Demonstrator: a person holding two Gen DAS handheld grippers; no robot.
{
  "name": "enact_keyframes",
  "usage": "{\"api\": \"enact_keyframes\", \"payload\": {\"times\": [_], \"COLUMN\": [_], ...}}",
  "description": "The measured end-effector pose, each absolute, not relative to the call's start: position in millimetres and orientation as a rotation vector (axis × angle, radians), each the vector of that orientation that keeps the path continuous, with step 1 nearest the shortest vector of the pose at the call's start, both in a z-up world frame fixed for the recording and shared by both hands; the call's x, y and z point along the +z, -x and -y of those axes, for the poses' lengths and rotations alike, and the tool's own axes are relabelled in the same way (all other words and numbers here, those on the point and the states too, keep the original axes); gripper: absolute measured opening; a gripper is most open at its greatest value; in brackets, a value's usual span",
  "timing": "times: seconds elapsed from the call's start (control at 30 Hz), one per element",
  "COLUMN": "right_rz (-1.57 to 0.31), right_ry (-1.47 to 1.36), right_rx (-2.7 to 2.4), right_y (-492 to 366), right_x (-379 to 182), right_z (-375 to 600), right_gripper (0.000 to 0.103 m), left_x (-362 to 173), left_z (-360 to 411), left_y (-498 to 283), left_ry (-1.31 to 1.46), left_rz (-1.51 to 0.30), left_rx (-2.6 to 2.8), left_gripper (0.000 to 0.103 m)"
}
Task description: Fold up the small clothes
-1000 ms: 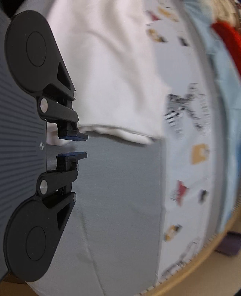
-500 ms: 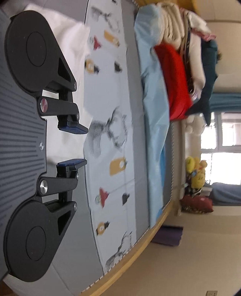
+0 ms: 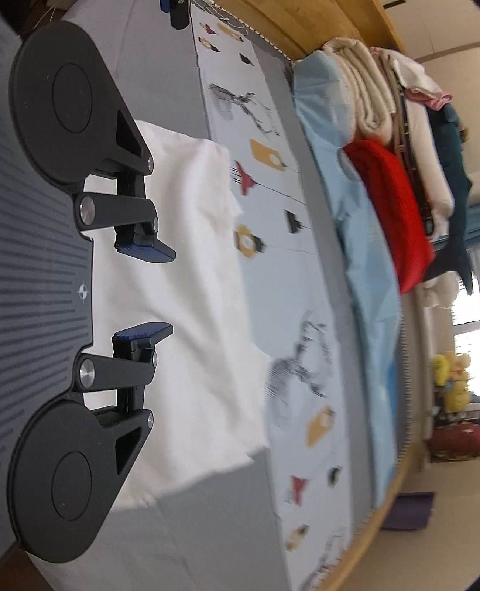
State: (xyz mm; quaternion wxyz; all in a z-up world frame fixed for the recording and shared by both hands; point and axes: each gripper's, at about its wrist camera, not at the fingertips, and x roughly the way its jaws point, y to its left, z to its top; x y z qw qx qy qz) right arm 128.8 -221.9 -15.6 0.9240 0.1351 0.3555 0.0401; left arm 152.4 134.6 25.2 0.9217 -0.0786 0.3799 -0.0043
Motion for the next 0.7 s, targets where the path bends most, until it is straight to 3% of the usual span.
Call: {"api": "enact_keyframes", "payload": {"times": [0.07,0.17,0.2,0.63,0.7], "right_rz": [-0.754,-0.769,-0.778,-0.866,-0.881], "right_ry": [-0.292,-0.245,-0.214,-0.027,0.000], "right_rx": [0.107,0.187,0.220,0.507,0.538], "right_y": [-132,-136,-138,-138,-137], "right_x": [-23,-33,-37,-74,-80], "right_z": [202,167,152,37,26], "right_gripper": [0.036,0.017,0.016,0.019,0.025], "left_x": [25,24,23,15,13], "left_z": [-140,-151,-155,-192,-199], "left_y": [-150,-149,-149,-149,-150], "left_ry": [0.165,0.181,0.192,0.236,0.250], "left_rz": [-0.781,-0.787,-0.789,-0.832,-0.843], "left_rx": [0.000,0.021,0.027,0.071,0.080], "left_gripper": [0.078,0.078,0.078,0.080,0.080]}}
